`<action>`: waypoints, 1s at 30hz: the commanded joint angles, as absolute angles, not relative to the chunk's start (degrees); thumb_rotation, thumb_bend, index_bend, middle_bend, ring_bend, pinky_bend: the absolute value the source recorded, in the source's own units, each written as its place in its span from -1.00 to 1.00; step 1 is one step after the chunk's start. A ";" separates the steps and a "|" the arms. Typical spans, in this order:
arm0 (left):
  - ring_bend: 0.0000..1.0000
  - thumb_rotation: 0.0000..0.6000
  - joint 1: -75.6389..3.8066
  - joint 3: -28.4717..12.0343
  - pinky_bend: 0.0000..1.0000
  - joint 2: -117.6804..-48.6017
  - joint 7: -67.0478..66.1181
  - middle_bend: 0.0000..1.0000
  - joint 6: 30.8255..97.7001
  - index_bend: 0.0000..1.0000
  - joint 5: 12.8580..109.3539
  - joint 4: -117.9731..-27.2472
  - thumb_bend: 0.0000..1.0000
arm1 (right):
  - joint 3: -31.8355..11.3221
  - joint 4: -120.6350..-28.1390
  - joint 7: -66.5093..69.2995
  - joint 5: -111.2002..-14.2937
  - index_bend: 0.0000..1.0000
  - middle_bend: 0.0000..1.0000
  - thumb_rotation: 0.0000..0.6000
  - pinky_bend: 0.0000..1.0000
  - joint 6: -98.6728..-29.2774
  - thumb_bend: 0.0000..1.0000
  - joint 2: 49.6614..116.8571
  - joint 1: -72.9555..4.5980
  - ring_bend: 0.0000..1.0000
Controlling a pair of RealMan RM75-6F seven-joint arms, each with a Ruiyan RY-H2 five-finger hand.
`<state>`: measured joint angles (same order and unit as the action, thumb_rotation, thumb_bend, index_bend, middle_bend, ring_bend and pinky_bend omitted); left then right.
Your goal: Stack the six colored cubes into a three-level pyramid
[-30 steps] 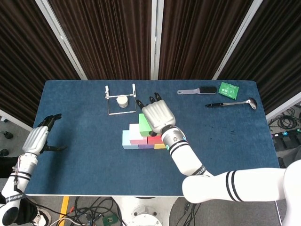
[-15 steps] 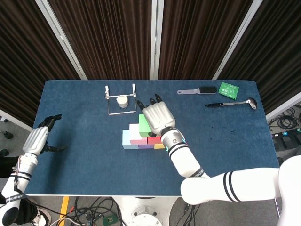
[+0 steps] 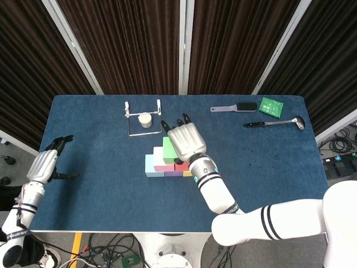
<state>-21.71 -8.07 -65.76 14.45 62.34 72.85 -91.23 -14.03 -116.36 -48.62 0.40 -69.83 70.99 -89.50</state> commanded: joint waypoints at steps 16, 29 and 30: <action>-1.00 1.00 -21.91 -8.03 -0.73 -65.60 15.03 -0.77 61.81 -0.85 72.91 -91.12 -0.94 | -17.02 -116.39 -52.06 2.01 -1.00 0.31 1.00 -1.00 -72.93 -0.76 73.74 -87.91 -0.68; -1.00 1.00 -21.87 -7.83 -0.73 -65.78 14.88 -0.78 61.72 -0.85 72.82 -90.90 -0.94 | -18.58 -115.88 -53.67 2.18 -1.00 0.32 1.00 -1.00 -73.10 -0.75 74.77 -87.01 -0.65; -1.00 1.00 -21.89 -7.84 -0.73 -65.87 14.85 -0.77 61.70 -0.85 72.78 -90.81 -0.94 | -18.71 -115.81 -53.76 2.11 -1.00 0.32 1.00 -1.00 -73.08 -0.75 74.87 -86.93 -0.65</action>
